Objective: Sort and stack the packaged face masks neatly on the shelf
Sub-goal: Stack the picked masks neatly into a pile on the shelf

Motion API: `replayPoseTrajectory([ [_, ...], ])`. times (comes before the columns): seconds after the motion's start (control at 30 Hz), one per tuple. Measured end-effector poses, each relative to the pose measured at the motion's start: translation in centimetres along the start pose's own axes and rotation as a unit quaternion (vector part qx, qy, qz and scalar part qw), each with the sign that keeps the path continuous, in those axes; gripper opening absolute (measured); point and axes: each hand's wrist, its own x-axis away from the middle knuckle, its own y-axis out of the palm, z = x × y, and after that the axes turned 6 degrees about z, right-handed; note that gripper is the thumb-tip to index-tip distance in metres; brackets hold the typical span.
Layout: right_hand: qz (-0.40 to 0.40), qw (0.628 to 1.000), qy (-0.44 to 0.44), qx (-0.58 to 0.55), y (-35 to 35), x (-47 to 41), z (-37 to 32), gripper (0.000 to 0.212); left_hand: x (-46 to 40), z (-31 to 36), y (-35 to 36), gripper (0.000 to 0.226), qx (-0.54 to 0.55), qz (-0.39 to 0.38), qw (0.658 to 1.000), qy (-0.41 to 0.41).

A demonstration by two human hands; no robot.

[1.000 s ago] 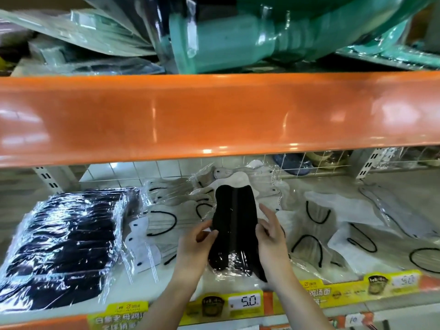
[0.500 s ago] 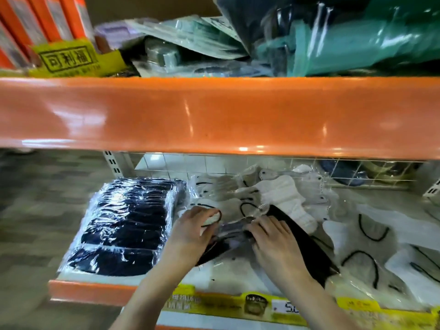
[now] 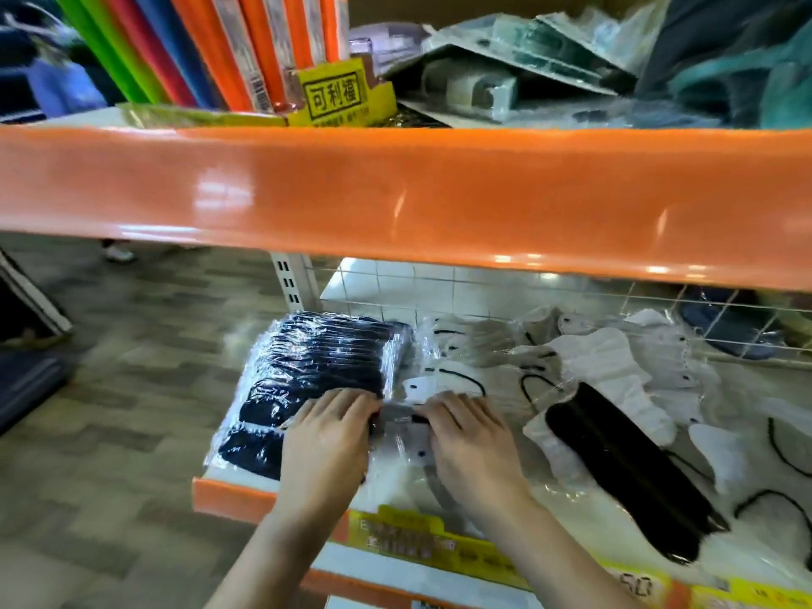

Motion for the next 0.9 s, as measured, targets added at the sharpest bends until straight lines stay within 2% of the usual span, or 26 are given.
replayPoseTrajectory([
  [0.33, -0.083, 0.991, -0.058, -0.082, 3.5, -0.7, -5.8, 0.031, 4.3, -6.5, -1.7, 0.025, -0.041, 0.066, 0.997, -0.030],
  [0.43, -0.111, 0.987, -0.066, -0.093, 4.3, -0.6, -6.6, 0.031, 5.2, -7.5, -1.7, 0.025, -0.051, 0.057, 0.997, -0.027],
  [0.6, -0.152, 0.983, -0.054, -0.087, 5.3, 0.0, -7.4, 0.028, 6.6, -8.7, -1.6, 0.025, -0.049, 0.000, 0.998, -0.044],
  [0.73, -0.198, 0.976, -0.027, -0.081, 5.3, 0.1, -7.5, 0.022, 7.1, -9.8, -1.6, 0.027, -0.033, -0.084, 0.994, -0.058],
  [0.9, -0.198, 0.976, -0.009, -0.093, 5.1, 0.3, -7.5, 0.035, 7.3, -10.9, -0.7, 0.071, -0.051, -0.233, 0.967, -0.089],
])
